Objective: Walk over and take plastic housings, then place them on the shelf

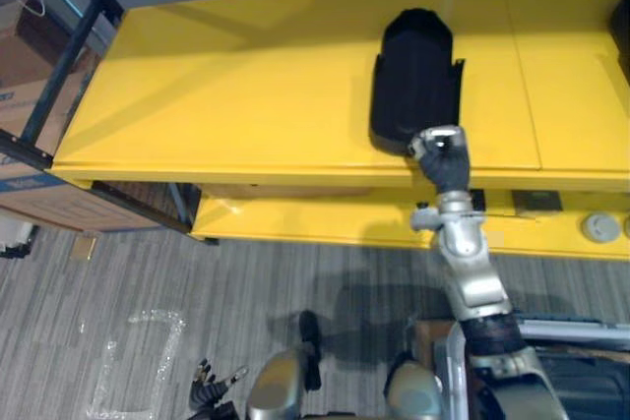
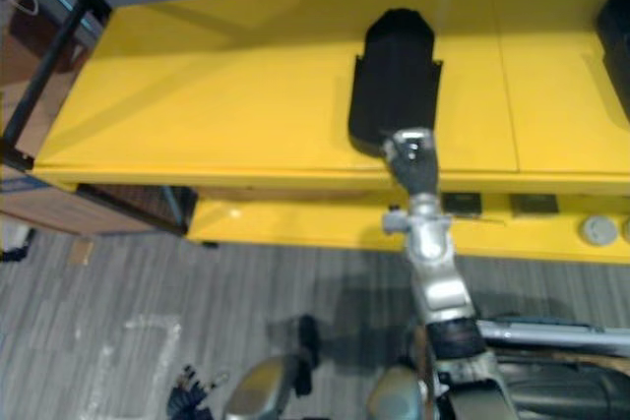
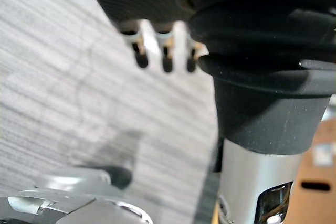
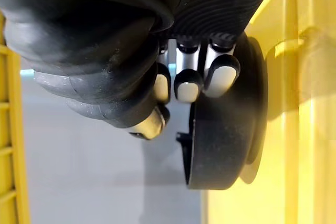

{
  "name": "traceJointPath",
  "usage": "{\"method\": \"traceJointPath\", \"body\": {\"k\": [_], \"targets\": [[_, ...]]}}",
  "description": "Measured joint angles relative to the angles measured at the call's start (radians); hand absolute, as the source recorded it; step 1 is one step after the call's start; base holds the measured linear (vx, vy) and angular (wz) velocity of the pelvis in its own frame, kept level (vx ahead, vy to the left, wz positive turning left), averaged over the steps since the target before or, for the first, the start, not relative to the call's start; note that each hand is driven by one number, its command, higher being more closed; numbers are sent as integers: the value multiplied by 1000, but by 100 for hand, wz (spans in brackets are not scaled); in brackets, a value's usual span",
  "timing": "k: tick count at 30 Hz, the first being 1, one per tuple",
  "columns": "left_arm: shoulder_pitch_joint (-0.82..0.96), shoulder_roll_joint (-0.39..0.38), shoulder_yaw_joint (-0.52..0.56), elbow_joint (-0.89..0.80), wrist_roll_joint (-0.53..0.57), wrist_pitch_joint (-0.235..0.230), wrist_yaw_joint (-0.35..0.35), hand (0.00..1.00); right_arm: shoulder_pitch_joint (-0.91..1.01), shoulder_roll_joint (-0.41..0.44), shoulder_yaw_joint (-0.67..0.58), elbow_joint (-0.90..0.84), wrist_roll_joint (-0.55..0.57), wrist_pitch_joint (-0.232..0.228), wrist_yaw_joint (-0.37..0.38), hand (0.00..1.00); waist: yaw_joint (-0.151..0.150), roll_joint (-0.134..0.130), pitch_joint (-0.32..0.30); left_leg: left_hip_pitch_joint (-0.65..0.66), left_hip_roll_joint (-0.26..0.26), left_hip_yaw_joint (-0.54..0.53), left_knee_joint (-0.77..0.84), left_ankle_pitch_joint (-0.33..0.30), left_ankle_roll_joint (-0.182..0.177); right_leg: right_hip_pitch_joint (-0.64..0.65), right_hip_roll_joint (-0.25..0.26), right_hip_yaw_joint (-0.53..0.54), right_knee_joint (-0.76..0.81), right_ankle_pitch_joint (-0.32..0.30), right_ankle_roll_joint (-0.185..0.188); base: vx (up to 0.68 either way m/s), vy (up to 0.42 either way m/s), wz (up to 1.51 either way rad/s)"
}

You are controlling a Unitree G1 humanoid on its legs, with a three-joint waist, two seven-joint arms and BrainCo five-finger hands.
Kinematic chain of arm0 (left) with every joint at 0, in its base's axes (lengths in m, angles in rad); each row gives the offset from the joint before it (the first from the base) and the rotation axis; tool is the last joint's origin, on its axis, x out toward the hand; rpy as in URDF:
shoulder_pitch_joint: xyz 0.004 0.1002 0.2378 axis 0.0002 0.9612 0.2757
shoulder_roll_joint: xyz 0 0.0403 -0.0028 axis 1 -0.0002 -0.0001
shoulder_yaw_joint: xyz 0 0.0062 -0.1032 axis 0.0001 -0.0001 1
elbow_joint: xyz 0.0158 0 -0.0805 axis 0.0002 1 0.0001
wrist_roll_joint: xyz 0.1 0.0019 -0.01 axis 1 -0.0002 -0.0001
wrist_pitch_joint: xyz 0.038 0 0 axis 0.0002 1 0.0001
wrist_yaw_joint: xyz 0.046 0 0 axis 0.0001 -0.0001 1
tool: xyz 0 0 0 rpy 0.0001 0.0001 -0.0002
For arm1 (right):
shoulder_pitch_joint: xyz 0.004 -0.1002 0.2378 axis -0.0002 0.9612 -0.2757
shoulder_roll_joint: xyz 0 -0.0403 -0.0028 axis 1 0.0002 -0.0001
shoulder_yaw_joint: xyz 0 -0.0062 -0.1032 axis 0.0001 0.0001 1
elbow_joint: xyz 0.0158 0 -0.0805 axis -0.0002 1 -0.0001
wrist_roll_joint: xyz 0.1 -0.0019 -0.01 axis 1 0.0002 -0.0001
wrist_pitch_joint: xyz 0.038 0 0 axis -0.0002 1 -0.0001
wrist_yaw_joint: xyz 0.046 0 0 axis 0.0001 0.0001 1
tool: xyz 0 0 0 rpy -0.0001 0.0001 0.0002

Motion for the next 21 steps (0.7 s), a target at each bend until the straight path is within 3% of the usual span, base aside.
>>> {"method": "traceJointPath", "body": {"k": [21], "targets": [[0, 0, -26, -22, 0, 2, 0, 0, -163, -44, -59, 128, 0, 6, -59, 100, 1, 30, 13, 1, -20, -8, -59, 40, 10, -30, -18, -7, 21, -4, 4, 3, 1, 1]]}}
